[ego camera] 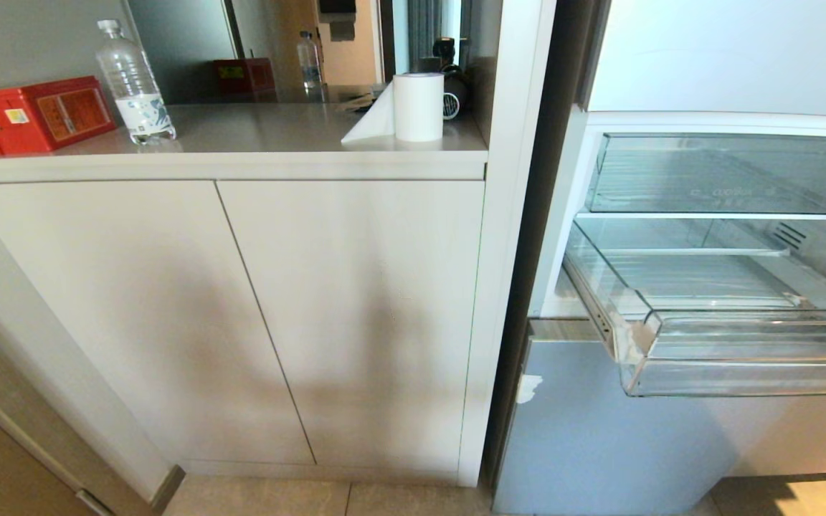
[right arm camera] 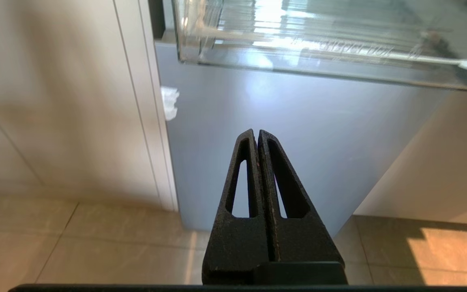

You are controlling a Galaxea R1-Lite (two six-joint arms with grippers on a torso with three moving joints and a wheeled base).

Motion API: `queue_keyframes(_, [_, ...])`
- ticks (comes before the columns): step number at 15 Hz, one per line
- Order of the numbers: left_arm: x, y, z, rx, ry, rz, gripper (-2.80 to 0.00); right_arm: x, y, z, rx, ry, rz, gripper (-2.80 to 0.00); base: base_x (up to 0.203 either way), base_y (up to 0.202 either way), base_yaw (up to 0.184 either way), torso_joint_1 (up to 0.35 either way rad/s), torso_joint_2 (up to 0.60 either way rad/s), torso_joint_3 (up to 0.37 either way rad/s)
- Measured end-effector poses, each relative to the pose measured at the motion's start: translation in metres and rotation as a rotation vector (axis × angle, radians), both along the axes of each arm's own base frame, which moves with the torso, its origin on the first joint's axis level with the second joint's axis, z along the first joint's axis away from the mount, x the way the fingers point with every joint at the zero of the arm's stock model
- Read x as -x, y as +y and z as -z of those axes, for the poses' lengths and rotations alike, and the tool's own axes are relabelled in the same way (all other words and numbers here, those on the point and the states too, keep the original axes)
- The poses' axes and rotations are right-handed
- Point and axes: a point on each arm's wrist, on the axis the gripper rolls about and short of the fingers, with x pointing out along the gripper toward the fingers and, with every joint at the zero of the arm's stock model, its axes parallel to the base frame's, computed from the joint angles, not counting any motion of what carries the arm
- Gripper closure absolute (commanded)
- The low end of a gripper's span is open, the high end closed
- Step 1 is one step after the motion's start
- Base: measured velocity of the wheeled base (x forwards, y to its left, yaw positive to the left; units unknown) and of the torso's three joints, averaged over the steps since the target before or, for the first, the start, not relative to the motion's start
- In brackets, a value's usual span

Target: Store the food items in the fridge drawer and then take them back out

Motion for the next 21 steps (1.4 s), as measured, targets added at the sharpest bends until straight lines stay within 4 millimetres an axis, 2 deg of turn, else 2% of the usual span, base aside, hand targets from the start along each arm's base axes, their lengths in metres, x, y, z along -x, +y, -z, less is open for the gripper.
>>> queue_keyframes(19, [0.0,0.0,0.0,0.0,0.0,0.0,0.0,0.0025,0.0,0.0009,-0.02,-0.031,0.004,0.0,0.0,0.0,0.0,0.0,0.0,0.0])
queue_keyframes(21, [0.0,0.0,0.0,0.001,0.0,0.0,0.0,0.0025,0.0,0.0008,-0.022,-0.032,0.004,0.0,0.0,0.001,-0.126,0.003,0.0,0.004])
